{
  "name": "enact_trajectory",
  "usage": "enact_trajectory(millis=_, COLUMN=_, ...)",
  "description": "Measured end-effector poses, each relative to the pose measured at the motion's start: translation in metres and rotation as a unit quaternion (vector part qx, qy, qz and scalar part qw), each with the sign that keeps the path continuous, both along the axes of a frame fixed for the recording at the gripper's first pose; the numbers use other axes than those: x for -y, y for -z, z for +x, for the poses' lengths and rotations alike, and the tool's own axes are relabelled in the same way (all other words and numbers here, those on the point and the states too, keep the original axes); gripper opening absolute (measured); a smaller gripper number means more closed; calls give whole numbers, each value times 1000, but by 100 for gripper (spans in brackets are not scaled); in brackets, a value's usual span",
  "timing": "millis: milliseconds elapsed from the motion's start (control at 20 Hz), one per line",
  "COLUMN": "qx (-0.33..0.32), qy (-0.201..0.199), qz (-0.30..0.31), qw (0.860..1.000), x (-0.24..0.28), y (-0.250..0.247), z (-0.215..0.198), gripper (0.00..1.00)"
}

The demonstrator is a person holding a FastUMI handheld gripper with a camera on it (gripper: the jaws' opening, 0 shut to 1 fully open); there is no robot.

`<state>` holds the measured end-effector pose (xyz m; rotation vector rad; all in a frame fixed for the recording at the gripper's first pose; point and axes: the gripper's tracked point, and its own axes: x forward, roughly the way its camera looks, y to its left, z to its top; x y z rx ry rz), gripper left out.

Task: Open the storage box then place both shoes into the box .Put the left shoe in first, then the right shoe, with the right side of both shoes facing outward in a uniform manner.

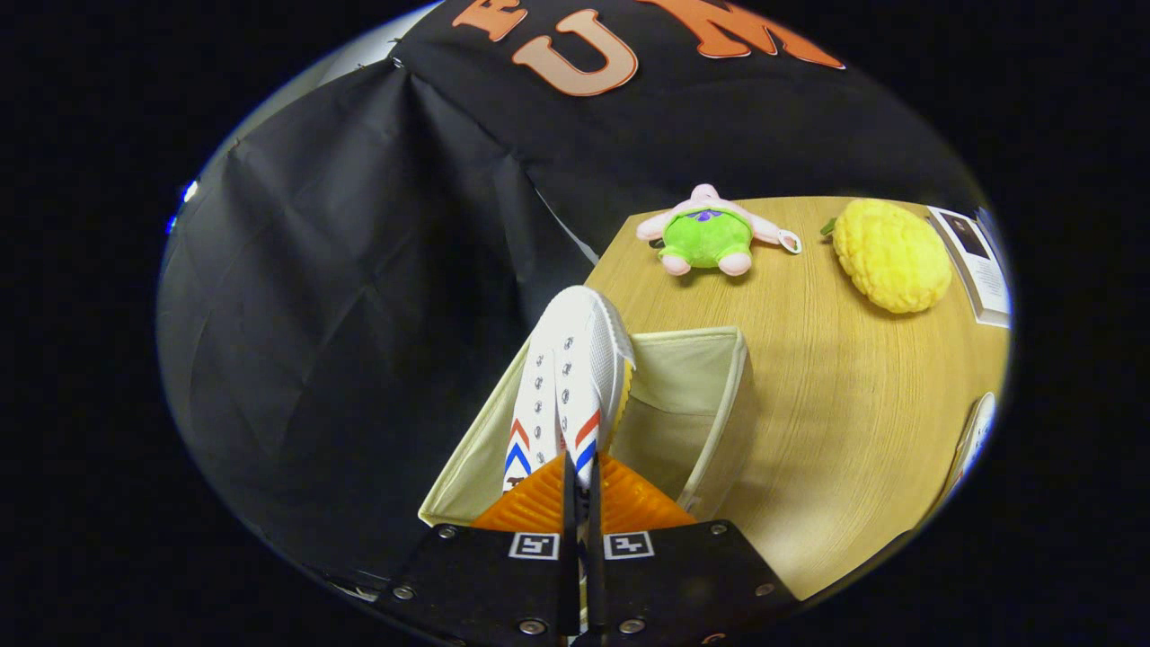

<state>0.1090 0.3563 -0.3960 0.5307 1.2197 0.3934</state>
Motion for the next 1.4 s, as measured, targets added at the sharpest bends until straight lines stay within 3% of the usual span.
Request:
enact_trajectory(millis=100, qx=-25, qy=-13, qz=0, qw=1000, x=-4, y=5, z=-11, gripper=5)
enact_trajectory(millis=200, qx=-15, qy=-4, qz=33, qw=999, x=-7, y=-6, z=-9, gripper=15)
enact_trajectory(millis=250, qx=2, qy=1, qz=39, qw=999, x=-3, y=-16, z=-5, gripper=29)
enact_trajectory(millis=300, qx=18, qy=4, qz=34, qw=999, x=4, y=-23, z=-3, gripper=36)
enact_trajectory(millis=350, qx=33, qy=6, qz=23, qw=999, x=18, y=-28, z=-3, gripper=46)
enact_trajectory(millis=550, qx=68, qy=31, qz=-27, qw=997, x=87, y=-44, z=-15, gripper=70)
enact_trajectory(millis=750, qx=76, qy=61, qz=-114, qw=989, x=186, y=-34, z=-45, gripper=88)
enact_trajectory(millis=1100, qx=-8, qy=115, qz=-208, qw=971, x=330, y=26, z=-133, gripper=91)
enact_trajectory(millis=1400, qx=-63, qy=158, qz=-212, qw=962, x=391, y=72, z=-173, gripper=90)
